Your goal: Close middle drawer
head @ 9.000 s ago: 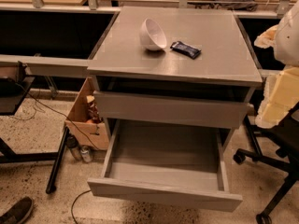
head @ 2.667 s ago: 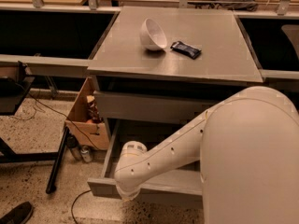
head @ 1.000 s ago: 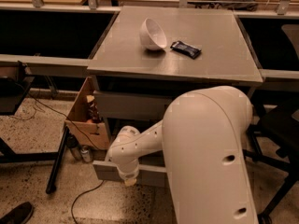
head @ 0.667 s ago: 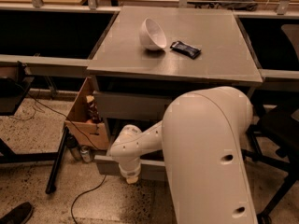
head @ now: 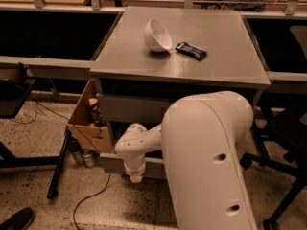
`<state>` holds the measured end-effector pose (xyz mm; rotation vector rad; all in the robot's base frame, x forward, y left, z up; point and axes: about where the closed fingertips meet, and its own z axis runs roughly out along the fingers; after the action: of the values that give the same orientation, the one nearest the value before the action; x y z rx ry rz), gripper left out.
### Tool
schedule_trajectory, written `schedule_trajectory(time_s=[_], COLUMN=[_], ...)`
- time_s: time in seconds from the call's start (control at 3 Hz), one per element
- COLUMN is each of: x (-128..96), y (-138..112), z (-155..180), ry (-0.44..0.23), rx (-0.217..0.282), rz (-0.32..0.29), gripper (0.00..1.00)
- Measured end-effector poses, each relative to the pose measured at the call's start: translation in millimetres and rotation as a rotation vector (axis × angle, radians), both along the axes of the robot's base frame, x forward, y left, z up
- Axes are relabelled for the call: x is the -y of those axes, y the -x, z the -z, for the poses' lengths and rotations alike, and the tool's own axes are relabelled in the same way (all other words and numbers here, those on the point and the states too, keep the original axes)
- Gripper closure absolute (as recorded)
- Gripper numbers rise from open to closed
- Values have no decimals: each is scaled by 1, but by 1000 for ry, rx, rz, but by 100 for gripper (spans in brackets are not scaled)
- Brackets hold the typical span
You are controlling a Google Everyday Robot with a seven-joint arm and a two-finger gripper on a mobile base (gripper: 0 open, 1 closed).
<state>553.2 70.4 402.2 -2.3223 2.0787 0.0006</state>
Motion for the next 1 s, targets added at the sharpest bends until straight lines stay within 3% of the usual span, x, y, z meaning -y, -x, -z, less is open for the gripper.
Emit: schedule_trajectory(time_s=[0.33, 0.67, 1.0], x=[3, 14, 21], y=[-20, -42, -49], z=[1, -3, -6], ry=[7, -40, -92], rx=[16, 75, 122], rz=[96, 292, 421], gripper=[100, 100, 100])
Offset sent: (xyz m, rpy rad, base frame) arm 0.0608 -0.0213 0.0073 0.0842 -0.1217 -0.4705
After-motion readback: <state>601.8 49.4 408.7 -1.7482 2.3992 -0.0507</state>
